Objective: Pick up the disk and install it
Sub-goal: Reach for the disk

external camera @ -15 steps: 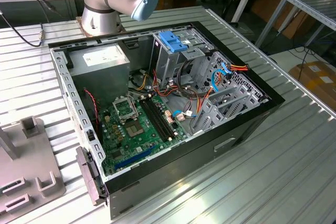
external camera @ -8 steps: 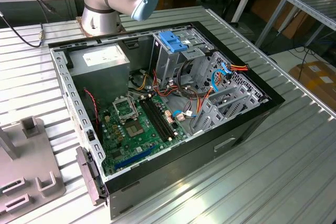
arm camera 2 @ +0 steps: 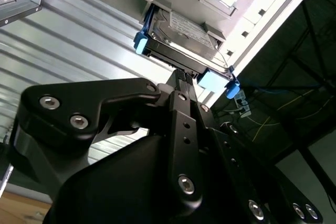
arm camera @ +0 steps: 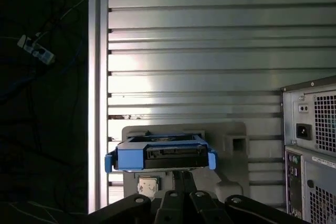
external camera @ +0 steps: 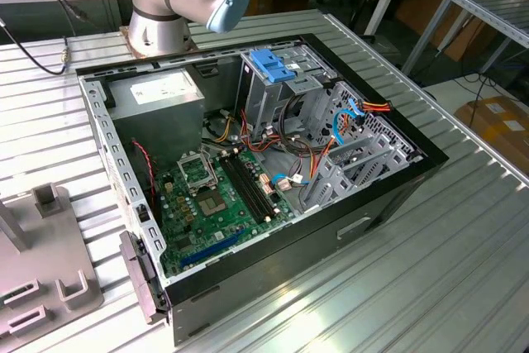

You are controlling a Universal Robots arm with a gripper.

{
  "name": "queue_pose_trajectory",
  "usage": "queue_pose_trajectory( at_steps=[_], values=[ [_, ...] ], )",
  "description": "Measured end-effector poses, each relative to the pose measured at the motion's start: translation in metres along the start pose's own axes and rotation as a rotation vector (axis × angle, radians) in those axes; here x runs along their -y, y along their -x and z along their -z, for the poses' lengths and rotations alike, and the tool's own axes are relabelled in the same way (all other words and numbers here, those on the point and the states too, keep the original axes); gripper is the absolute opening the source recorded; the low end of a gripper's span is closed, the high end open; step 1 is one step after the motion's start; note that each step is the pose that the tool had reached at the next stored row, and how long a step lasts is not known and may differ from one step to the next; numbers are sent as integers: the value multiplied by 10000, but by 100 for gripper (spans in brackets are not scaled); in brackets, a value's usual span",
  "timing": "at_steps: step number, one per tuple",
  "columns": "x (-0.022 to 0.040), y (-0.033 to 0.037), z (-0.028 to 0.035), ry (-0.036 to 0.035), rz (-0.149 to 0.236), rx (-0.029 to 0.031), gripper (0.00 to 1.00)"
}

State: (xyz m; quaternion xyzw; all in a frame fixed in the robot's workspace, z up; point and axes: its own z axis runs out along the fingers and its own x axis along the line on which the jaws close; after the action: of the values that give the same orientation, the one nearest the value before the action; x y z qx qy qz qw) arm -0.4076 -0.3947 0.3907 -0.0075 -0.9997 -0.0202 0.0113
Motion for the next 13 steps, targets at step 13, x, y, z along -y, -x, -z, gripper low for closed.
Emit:
queue_pose_trajectory(
  at_steps=[13],
  values=[
    [-33,-334,-17,-6,66,-3,11]
  ],
)
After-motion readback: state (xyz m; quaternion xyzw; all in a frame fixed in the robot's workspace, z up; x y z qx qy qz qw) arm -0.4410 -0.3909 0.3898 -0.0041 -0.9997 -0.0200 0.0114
